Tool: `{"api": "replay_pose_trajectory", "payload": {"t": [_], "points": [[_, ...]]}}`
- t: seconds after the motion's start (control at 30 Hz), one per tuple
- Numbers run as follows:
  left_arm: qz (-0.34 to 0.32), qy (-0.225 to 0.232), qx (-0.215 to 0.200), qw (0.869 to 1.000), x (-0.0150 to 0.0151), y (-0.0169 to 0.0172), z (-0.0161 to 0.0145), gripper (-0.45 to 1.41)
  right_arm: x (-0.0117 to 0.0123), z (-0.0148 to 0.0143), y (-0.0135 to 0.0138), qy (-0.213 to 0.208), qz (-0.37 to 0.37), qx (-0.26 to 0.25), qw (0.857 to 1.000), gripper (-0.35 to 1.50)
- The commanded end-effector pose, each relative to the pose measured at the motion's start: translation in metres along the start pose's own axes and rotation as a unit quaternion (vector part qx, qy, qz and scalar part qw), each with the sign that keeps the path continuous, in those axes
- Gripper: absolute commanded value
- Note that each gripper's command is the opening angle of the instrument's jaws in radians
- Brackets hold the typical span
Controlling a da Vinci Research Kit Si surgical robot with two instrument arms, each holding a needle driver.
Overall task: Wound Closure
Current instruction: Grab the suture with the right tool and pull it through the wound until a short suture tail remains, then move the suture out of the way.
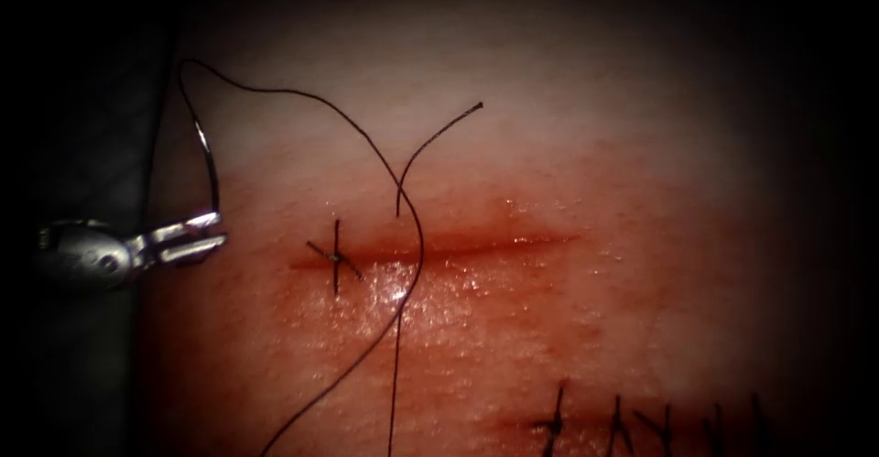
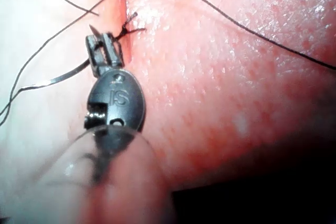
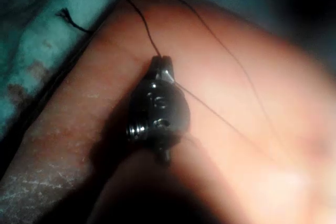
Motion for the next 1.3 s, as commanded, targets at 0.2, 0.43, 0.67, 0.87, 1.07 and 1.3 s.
{"api": "replay_pose_trajectory", "payload": {"t": [0.2,0.43,0.67,0.87,1.07,1.3], "points": [[-0.001,0.018,-0.016,1.000,-0.0031,-0.0016,0.0019,-0.45,-0.0004,0.0001,0.0018,0.037,0.011,-0.047,0.998,1.08],[-0.002,0.009,-0.029,1.000,-0.0091,-0.0060,0.0047,-0.45,-0.0013,-0.0023,0.0029,0.061,0.019,-0.072,0.995,1.20],[-0.008,0.004,-0.033,0.999,-0.0112,-0.0076,0.0071,-0.45,-0.0027,-0.0070,0.0055,0.046,0.056,-0.135,0.988,1.25],[-0.017,0.003,-0.034,0.999,-0.0122,-0.0077,0.0081,-0.45,-0.0050,-0.0093,0.0112,0.026,0.038,-0.187,0.981,0.99],[-0.024,0.005,-0.036,0.999,-0.0131,-0.0062,0.0080,-0.45,-0.0096,-0.0062,0.0162,0.019,0.040,-0.196,0.979,1.30],[-0.022,0.002,-0.045,0.999,-0.0129,-0.0056,0.0075,-0.45,-0.0145,-0.0018,0.0186,0.016,0.026,-0.183,0.983,1.31]]}}
